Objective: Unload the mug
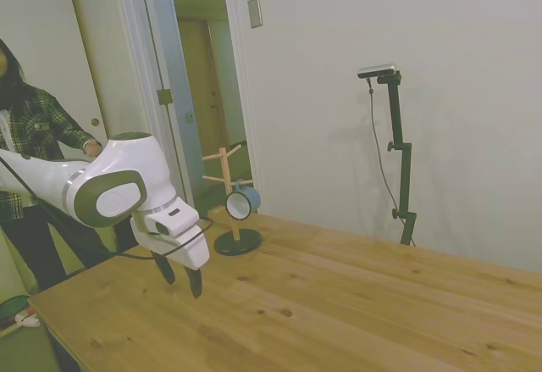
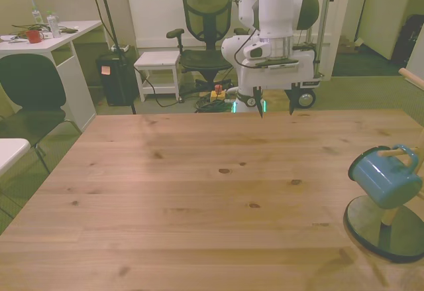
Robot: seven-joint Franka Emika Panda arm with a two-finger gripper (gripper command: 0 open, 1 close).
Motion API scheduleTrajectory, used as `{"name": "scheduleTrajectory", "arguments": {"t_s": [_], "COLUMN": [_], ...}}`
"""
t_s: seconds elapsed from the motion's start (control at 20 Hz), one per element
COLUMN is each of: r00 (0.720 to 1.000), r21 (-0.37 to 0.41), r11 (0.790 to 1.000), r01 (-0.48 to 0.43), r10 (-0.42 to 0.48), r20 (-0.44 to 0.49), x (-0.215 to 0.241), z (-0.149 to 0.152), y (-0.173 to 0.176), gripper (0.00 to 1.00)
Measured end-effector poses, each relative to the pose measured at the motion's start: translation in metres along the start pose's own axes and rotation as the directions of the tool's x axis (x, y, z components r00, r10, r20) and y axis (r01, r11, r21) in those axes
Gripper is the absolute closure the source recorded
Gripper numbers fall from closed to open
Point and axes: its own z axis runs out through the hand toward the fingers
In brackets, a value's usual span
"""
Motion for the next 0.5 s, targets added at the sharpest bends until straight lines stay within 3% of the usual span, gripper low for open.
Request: {"name": "scheduleTrajectory", "arguments": {"t_s": [0.25,0.5], "r00": [1.000,0.996], "r21": [-0.002,0.051], "r11": [1.000,0.998], "r01": [0.014,0.021], "r10": [-0.014,-0.016], "r20": [-0.020,-0.083], "x": [0.002,0.010], "z": [0.000,-0.005], "y": [-0.001,-0.010], "gripper": [0.00,0.00]}}
